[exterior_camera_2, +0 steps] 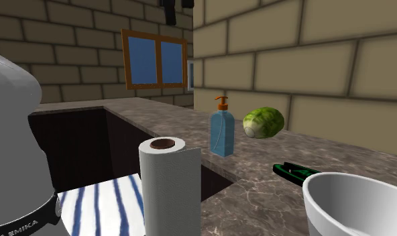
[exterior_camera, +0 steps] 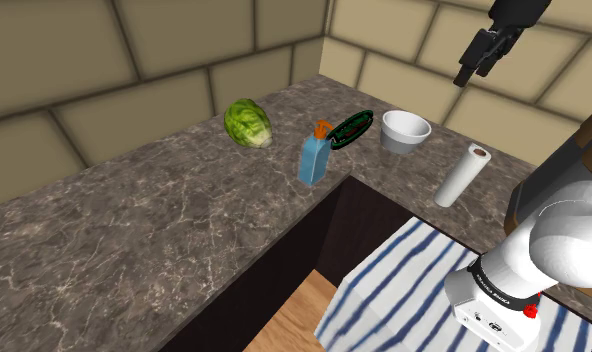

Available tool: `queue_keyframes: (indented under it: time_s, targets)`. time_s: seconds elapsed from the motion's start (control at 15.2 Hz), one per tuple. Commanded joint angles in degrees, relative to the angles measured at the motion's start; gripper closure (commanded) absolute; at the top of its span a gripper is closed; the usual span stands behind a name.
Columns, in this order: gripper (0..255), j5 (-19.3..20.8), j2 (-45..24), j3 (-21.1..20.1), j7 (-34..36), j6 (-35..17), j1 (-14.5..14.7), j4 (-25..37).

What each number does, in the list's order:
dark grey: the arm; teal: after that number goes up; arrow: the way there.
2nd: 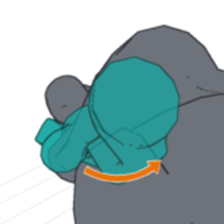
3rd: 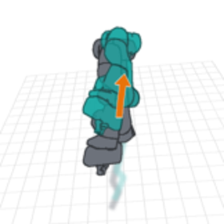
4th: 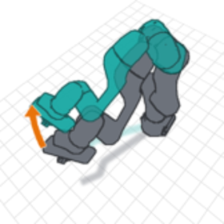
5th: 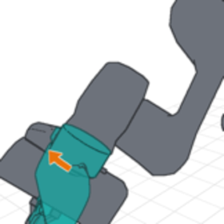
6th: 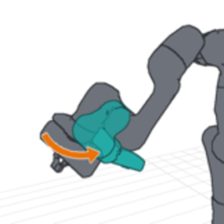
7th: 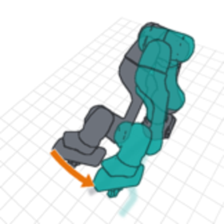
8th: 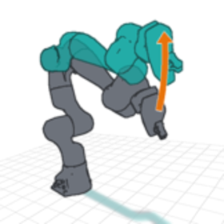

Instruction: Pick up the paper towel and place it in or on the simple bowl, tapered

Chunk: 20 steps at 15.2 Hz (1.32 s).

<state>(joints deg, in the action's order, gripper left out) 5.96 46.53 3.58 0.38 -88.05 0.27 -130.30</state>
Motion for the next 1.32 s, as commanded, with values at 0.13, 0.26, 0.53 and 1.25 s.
queue_keyframes:
  time_s: [0.13,0.26,0.53,1.25]
  targets:
    - [0,0.8,1.2,2.1,-1.5,-1.6,-0.7,-3.3]
    - [0,1.7,2.2,4.3,-3.1,-3.2,-1.4,-6.4]
    - [0,4.0,3.6,8.8,-6.2,-6.4,-3.2,-12.1]
    - [0,12.0,1.2,23.0,-15.5,-17.0,-9.3,-23.4]
